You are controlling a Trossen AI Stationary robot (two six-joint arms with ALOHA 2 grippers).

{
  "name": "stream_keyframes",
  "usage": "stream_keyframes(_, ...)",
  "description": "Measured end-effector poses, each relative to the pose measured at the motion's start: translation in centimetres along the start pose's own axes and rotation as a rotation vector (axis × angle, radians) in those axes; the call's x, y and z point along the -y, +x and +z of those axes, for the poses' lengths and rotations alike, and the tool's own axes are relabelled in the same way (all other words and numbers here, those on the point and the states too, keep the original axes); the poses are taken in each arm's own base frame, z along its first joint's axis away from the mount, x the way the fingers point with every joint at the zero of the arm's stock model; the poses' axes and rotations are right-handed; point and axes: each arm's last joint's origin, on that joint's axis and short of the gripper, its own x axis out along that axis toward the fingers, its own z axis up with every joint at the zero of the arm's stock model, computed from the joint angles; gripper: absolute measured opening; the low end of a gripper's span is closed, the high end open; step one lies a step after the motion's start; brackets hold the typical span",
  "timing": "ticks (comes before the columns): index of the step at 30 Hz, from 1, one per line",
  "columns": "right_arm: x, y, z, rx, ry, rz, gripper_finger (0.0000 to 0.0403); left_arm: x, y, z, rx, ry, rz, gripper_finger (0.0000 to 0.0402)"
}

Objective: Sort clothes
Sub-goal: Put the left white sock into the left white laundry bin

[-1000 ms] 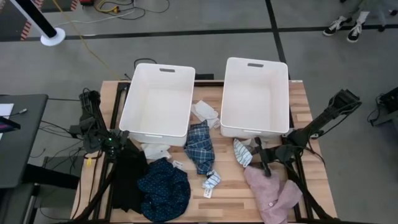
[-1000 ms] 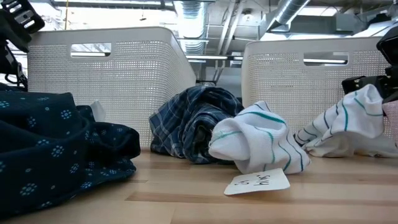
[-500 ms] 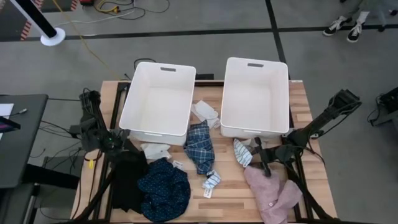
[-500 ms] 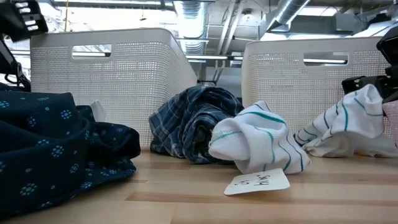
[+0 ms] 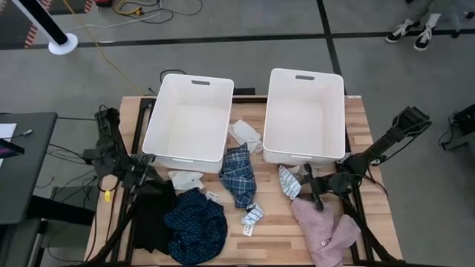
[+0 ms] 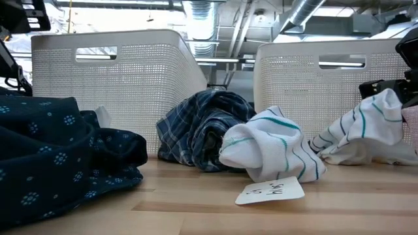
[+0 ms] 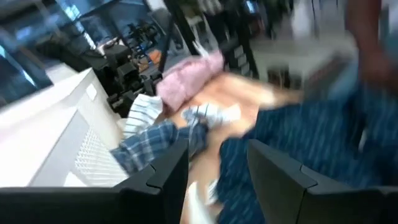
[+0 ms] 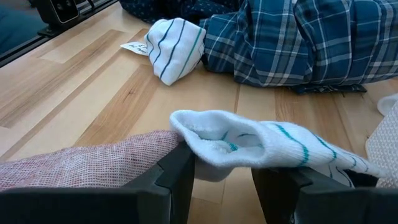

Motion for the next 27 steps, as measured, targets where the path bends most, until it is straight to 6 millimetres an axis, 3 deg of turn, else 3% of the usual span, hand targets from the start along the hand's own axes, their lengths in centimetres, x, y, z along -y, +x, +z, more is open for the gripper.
stream_keyframes(3,0.0,0.0,0.0,0.0,0.0,0.0,0.0169,0.0,0.0,-0.1,-0.012,0.079,0.002,0.0157)
stream_keyframes(10,0.0,0.0,0.0,0.0,0.0,0.0,0.0169,-0.1,0.0,0.1,-0.003,0.044,0.03,0.0157)
stream_keyframes(22,0.0,0.0,0.0,0.0,0.0,0.0,0.0169,-0.7,-0.1,1.7,0.162,-0.194,0.01,0.0157)
stream_keyframes(27,0.0,0.0,0.0,0.0,0.0,0.0,0.0169,-1.0,-0.1,2.6,0.229,-0.453,0.007,0.0157)
